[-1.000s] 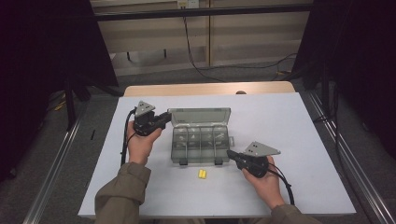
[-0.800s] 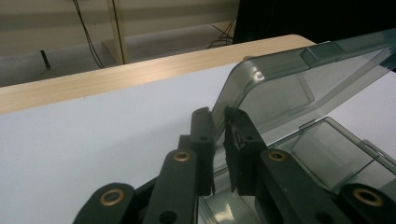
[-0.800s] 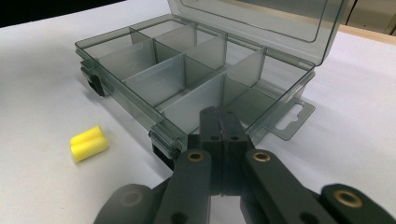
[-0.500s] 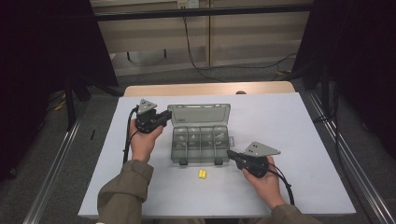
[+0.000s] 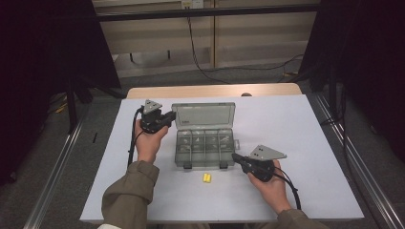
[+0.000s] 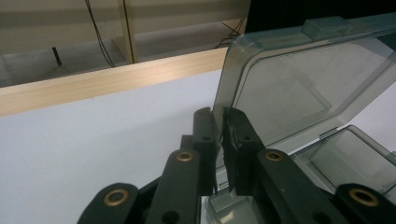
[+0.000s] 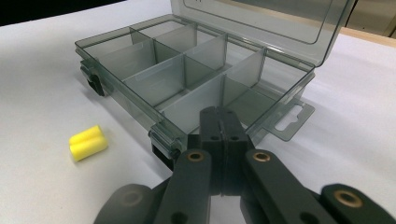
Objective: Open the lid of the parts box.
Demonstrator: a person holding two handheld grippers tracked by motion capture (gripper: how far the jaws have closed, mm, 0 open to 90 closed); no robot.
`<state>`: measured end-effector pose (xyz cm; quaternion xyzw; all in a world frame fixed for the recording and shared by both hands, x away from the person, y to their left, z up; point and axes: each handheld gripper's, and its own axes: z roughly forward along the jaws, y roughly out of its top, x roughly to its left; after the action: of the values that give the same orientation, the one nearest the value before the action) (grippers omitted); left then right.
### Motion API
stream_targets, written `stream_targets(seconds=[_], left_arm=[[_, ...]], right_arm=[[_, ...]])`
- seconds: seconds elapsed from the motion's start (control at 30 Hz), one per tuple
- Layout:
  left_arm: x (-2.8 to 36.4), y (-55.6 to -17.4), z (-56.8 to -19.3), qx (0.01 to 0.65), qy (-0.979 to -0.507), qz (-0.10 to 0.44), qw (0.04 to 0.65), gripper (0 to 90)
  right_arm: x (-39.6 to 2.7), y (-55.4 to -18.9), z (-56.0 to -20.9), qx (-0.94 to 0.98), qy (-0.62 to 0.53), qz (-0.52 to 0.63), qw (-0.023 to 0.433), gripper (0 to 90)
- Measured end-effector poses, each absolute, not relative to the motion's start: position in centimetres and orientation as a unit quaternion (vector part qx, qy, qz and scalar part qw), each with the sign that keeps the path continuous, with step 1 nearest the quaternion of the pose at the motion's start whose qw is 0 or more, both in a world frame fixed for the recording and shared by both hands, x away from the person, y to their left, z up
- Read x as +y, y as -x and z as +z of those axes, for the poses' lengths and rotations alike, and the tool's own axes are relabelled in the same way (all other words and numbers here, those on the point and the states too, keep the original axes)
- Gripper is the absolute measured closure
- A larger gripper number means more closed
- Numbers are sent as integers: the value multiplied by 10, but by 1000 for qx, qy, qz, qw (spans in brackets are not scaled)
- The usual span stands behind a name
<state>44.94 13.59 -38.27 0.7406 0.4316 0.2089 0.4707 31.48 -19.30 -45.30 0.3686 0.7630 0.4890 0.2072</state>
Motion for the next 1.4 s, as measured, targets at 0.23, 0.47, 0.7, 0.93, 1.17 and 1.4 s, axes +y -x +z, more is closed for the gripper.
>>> stream_targets(seconds=[0.23,0.47,0.7,0.93,1.17,1.4], left_arm=[[134,-452,-386,434,-741,212,467,843],[134,-455,-389,436,-740,214,466,848],[133,-456,-391,437,-740,216,463,850],[132,-458,-394,438,-744,215,456,851],[131,-460,-398,443,-744,213,453,851],[129,-463,-402,446,-745,213,448,851]], right_arm=[[-193,-315,-453,763,-368,489,208,900],[-193,-314,-453,763,-366,489,211,900],[-193,-314,-454,763,-366,489,212,900],[-192,-314,-454,762,-367,489,214,900],[-192,-314,-454,762,-367,489,215,900],[-192,-314,-454,761,-366,490,214,900]])
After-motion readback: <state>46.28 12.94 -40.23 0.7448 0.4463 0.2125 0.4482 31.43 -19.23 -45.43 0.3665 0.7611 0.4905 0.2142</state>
